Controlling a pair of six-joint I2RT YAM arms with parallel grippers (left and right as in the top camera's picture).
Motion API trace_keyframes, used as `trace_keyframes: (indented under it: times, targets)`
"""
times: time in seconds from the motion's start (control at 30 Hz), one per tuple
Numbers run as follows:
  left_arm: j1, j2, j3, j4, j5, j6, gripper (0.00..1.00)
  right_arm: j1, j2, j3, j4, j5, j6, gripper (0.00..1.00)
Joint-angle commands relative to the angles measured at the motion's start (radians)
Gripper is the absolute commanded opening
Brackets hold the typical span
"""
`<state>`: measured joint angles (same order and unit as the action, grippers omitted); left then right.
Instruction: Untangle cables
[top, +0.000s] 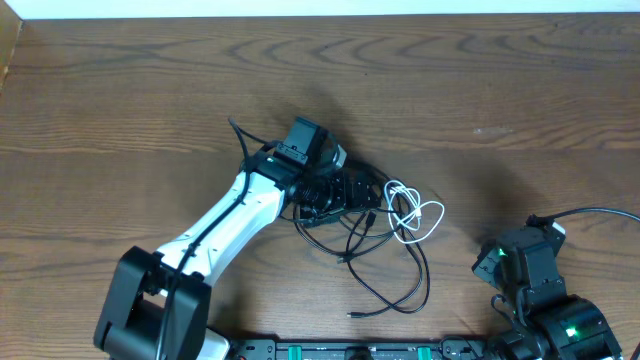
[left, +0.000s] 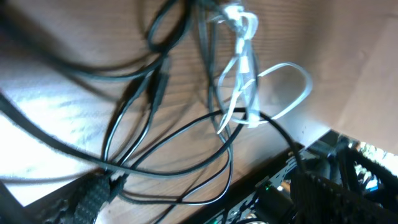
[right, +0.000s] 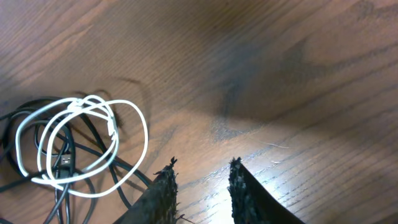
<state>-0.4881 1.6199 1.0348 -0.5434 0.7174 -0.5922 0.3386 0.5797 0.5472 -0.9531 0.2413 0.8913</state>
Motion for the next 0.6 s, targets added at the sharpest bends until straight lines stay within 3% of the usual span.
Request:
trace_keyframes:
  times: [0.0,0.4,0.57]
  targets:
    - [0.031,-0.048,0.024,0.012,0.031,0.103,0.99,-0.008,-0.005,0.014,-0.002,0.002,0.002,0.32]
    - [0.107,-0.346,0.033,0.013,-0.166,0.098,0.99,-0.008,-0.005,0.014,-0.002,-0.008,0.002,0.50]
    - [0.104,-0.423,0.032,0.002,-0.232,-0.084,0.99,-0.008,-0.005,0.014,0.000,-0.008,0.002,0.59]
